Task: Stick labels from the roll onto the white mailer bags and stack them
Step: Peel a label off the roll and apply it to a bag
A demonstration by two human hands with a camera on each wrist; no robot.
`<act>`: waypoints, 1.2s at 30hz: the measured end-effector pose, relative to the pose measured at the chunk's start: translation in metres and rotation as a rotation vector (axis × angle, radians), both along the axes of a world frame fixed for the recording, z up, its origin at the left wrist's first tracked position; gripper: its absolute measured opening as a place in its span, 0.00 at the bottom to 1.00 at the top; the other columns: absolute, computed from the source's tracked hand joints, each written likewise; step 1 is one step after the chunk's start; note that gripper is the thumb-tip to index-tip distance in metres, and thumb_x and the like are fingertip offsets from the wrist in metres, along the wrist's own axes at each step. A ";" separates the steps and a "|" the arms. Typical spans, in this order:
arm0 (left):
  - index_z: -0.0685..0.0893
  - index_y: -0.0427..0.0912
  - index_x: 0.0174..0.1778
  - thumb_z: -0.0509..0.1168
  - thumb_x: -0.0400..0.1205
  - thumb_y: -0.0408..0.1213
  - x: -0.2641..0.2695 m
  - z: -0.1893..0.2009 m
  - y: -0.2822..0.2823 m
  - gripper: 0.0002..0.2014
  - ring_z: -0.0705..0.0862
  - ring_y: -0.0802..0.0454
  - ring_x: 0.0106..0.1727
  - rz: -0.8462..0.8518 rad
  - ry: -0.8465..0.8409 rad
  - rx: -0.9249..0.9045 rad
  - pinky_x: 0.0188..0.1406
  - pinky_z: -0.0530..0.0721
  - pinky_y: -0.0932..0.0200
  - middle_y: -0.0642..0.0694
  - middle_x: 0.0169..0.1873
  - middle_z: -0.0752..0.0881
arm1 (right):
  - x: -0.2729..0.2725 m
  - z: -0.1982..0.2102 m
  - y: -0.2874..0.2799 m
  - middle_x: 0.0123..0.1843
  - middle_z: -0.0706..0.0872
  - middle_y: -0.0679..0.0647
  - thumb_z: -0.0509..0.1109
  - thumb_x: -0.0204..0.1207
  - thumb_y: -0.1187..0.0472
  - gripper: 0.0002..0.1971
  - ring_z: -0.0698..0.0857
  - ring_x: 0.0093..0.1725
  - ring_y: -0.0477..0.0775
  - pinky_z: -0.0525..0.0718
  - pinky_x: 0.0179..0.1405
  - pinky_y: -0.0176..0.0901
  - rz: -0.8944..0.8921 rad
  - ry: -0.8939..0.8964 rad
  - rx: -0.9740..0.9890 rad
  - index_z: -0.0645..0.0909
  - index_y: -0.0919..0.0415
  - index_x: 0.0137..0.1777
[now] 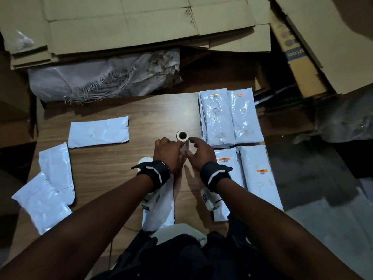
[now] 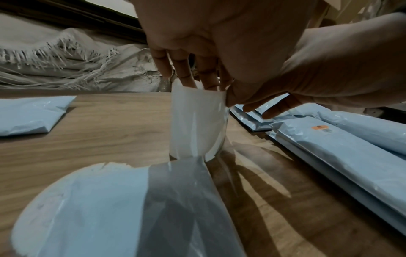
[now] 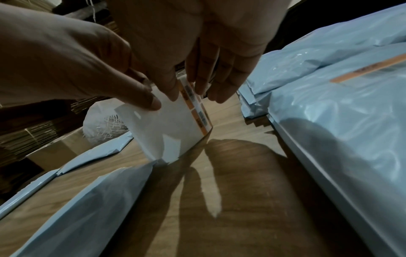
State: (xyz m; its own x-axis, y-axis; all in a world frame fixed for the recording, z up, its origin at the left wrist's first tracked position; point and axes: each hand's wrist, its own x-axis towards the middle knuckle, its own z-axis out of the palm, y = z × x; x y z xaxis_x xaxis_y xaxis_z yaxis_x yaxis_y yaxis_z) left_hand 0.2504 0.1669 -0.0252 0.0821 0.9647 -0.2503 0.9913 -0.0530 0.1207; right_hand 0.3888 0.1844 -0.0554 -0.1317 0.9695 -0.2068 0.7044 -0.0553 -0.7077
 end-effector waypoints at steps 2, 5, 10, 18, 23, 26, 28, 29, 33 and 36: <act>0.78 0.56 0.66 0.59 0.81 0.47 -0.002 0.003 0.001 0.17 0.77 0.41 0.59 -0.031 -0.017 0.001 0.58 0.67 0.47 0.49 0.52 0.87 | -0.002 0.001 0.002 0.64 0.86 0.51 0.69 0.78 0.51 0.18 0.85 0.61 0.54 0.82 0.59 0.47 -0.001 -0.011 0.003 0.81 0.53 0.66; 0.77 0.58 0.69 0.59 0.81 0.44 -0.004 0.007 0.004 0.19 0.76 0.40 0.60 -0.071 -0.056 -0.024 0.58 0.67 0.47 0.48 0.55 0.86 | -0.003 0.002 0.004 0.60 0.89 0.49 0.70 0.76 0.49 0.16 0.86 0.58 0.54 0.84 0.57 0.47 -0.017 -0.054 0.000 0.84 0.49 0.63; 0.72 0.62 0.75 0.59 0.83 0.42 -0.011 0.006 0.008 0.23 0.73 0.39 0.64 -0.135 -0.030 -0.071 0.60 0.67 0.48 0.46 0.60 0.82 | -0.005 0.001 0.005 0.55 0.91 0.50 0.69 0.75 0.45 0.17 0.87 0.57 0.55 0.84 0.53 0.46 0.000 -0.185 -0.021 0.86 0.46 0.61; 0.74 0.63 0.74 0.57 0.85 0.46 -0.017 0.005 0.013 0.20 0.73 0.41 0.65 -0.220 0.042 -0.042 0.62 0.67 0.48 0.46 0.62 0.81 | -0.008 0.004 0.001 0.56 0.90 0.53 0.66 0.78 0.47 0.16 0.86 0.59 0.58 0.82 0.54 0.46 0.029 -0.272 -0.029 0.86 0.45 0.63; 0.73 0.64 0.74 0.58 0.84 0.44 -0.022 0.003 0.015 0.22 0.73 0.41 0.66 -0.257 0.051 -0.056 0.64 0.68 0.47 0.47 0.61 0.81 | -0.009 0.007 0.001 0.54 0.91 0.55 0.64 0.79 0.49 0.14 0.86 0.58 0.61 0.82 0.50 0.47 0.014 -0.290 -0.044 0.87 0.47 0.59; 0.74 0.65 0.74 0.58 0.84 0.45 -0.026 0.001 0.014 0.21 0.73 0.42 0.66 -0.255 0.052 -0.052 0.63 0.68 0.48 0.48 0.60 0.82 | -0.010 0.007 -0.001 0.52 0.91 0.53 0.65 0.78 0.44 0.16 0.87 0.55 0.58 0.84 0.49 0.46 -0.002 -0.266 -0.053 0.87 0.46 0.60; 0.74 0.65 0.73 0.58 0.84 0.45 -0.027 0.001 0.014 0.21 0.73 0.41 0.67 -0.256 0.043 -0.050 0.64 0.68 0.48 0.47 0.59 0.81 | -0.011 0.007 -0.002 0.52 0.91 0.53 0.65 0.77 0.43 0.16 0.87 0.54 0.59 0.84 0.49 0.46 0.012 -0.272 -0.057 0.87 0.45 0.59; 0.75 0.65 0.73 0.58 0.84 0.45 -0.027 0.001 0.014 0.20 0.73 0.41 0.67 -0.263 0.044 -0.049 0.65 0.67 0.48 0.47 0.59 0.81 | -0.011 0.008 -0.002 0.52 0.91 0.53 0.65 0.77 0.43 0.16 0.87 0.55 0.59 0.84 0.49 0.47 0.024 -0.282 -0.058 0.87 0.46 0.59; 0.75 0.65 0.73 0.59 0.84 0.44 -0.028 0.001 0.017 0.21 0.73 0.41 0.67 -0.291 0.062 -0.033 0.65 0.68 0.48 0.47 0.59 0.81 | -0.011 0.010 -0.001 0.54 0.91 0.54 0.65 0.78 0.44 0.16 0.86 0.57 0.60 0.84 0.51 0.48 0.042 -0.306 -0.058 0.86 0.46 0.61; 0.76 0.65 0.73 0.60 0.84 0.45 -0.029 0.000 0.020 0.20 0.73 0.42 0.67 -0.307 0.056 -0.028 0.65 0.67 0.48 0.48 0.59 0.81 | -0.010 0.011 -0.001 0.53 0.91 0.53 0.63 0.80 0.45 0.15 0.86 0.56 0.60 0.82 0.49 0.46 0.063 -0.327 -0.038 0.87 0.45 0.60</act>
